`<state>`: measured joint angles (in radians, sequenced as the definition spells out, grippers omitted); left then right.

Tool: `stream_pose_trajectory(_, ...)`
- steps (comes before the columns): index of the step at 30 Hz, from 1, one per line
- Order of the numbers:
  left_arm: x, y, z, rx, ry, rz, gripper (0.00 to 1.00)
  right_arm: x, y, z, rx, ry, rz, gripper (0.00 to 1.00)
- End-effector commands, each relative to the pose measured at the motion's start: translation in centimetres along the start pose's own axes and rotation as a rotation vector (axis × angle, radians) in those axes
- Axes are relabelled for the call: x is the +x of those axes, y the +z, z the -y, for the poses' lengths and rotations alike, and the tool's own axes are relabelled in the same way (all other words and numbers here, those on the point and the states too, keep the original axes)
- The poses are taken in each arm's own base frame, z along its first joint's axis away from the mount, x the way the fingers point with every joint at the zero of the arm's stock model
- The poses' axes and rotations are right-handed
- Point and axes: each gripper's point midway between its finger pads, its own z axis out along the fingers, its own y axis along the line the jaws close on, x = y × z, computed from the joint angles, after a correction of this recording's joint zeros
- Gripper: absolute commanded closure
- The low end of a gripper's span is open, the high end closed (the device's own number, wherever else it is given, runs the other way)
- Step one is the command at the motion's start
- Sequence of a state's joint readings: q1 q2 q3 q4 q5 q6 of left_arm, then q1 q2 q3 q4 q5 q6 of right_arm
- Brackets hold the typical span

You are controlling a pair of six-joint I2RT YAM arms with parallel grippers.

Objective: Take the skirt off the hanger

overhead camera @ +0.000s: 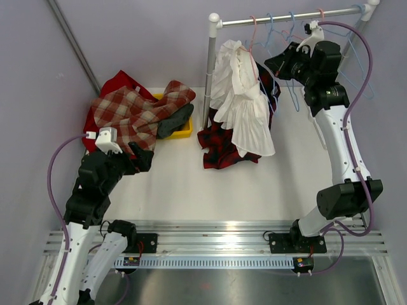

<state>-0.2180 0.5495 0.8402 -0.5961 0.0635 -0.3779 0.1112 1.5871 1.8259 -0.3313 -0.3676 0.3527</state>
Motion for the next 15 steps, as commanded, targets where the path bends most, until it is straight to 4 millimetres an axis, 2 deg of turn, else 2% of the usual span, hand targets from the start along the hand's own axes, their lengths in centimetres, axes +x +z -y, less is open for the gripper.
stream_pose_trajectory(1,-1.3,-0.3,1.5,0.073,0.013,0.042,0.01,-3.2,-1.2,-1.8,-0.036,-0.044,0.080,1.00)
stream_pose_trajectory(3,-1.4,-0.3,1.7,0.082,0.017,0.040,0.01,-3.9,-1.5,-2.0,-0.029,-0.046,0.094,1.00)
stream_pose_trajectory(4,-1.4,-0.4,1.8,0.084,0.017,0.039,0.01,-5.0,-2.0,-2.6,-0.032,-0.055,0.121,1.00)
stream_pose_trajectory(6,-1.8,-0.5,2.2,0.100,0.023,0.040,0.01,-6.1,-2.5,-2.8,-0.017,-0.067,0.142,1.00)
stream_pose_trajectory(9,-3.0,-0.9,3.0,0.123,0.035,0.059,0.01,-9.4,-4.0,-4.5,-0.024,-0.095,0.218,1.00)
stream_pose_trajectory(11,-3.7,-0.7,3.5,0.132,0.047,0.059,0.01,-10.5,-4.7,-5.1,-0.029,-0.100,0.243,1.00)
stream_pose_trajectory(12,-4.1,-0.9,4.2,0.154,0.059,0.060,0.01,-11.5,-5.2,-5.8,-0.037,-0.105,0.265,1.00)
stream_pose_trajectory(14,-6.2,-1.3,5.5,0.174,0.080,0.094,0.01,-11.9,-5.9,-6.0,-0.024,-0.098,0.271,1.00)
stream_pose_trajectory(15,-5.9,-0.6,7.0,0.209,0.103,0.056,0.01,-12.0,-6.6,-6.3,-0.023,-0.099,0.276,1.00)
